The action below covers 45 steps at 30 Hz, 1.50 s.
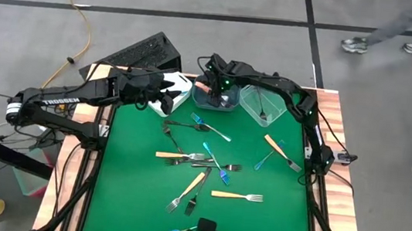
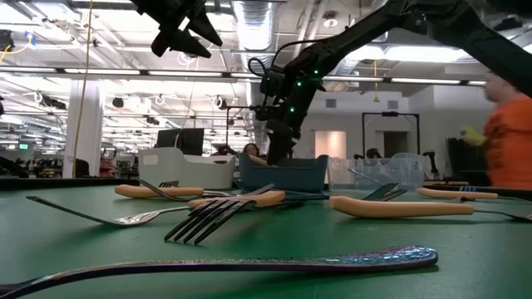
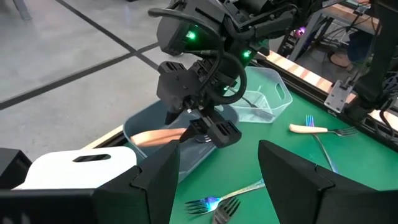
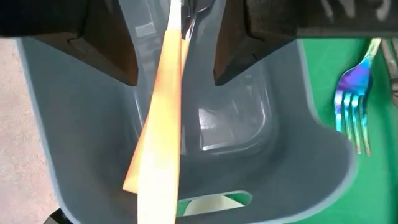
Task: Sort silverware by color (type)
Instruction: Put the black fork into the transparent bin
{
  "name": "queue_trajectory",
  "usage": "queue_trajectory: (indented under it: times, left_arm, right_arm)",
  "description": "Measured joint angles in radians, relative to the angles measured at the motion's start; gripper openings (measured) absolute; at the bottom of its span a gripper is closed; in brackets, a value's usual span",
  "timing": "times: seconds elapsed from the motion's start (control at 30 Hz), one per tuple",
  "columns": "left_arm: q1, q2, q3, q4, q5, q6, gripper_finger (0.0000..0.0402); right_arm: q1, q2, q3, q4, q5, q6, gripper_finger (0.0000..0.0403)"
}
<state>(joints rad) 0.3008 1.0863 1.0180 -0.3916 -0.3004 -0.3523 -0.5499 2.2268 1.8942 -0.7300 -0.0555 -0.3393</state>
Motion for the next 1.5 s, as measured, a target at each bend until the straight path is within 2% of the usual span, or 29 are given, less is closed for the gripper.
queue_trajectory:
  times: [0.27,0.4,0.5,0.67,0.7,1.1,1.23,1.5]
  left_arm:
    - [0.000,0.000,0.000,-0.001,-0.001,-0.001,0.0202]
    - [0.000,0.000,0.000,-0.002,-0.002,-0.002,0.0202]
    - [0.000,0.000,0.000,-0.002,-0.003,-0.003,0.0202]
    - [0.000,0.000,0.000,-0.006,-0.003,-0.012,0.0202]
    - [0.000,0.000,0.000,-0.008,-0.003,-0.012,0.0202]
    - [0.000,0.000,0.000,-0.018,-0.029,-0.027,0.0202]
    - [0.000,0.000,0.000,-0.019,-0.029,-0.027,0.0202]
    - [0.000,0.000,0.000,-0.022,-0.029,-0.029,0.0202]
  right_arm:
    - [-0.008,-0.069,0.002,-0.008,-0.004,0.021,0.0217]
    - [-0.008,-0.096,0.002,0.005,-0.156,-0.024,0.0195]
    - [0.001,-0.101,0.003,0.039,-0.176,-0.029,0.0147]
    - [-0.003,-0.075,-0.002,0.044,-0.182,-0.003,0.0026]
    - [-0.004,-0.076,-0.001,0.059,-0.182,-0.003,0.0014]
    - [-0.023,-0.078,-0.015,0.085,-0.183,0.025,0.0007]
    - [-0.018,-0.076,-0.015,0.072,-0.215,0.026,0.0005]
    - [-0.013,-0.013,-0.014,0.045,-0.208,0.041,0.0004]
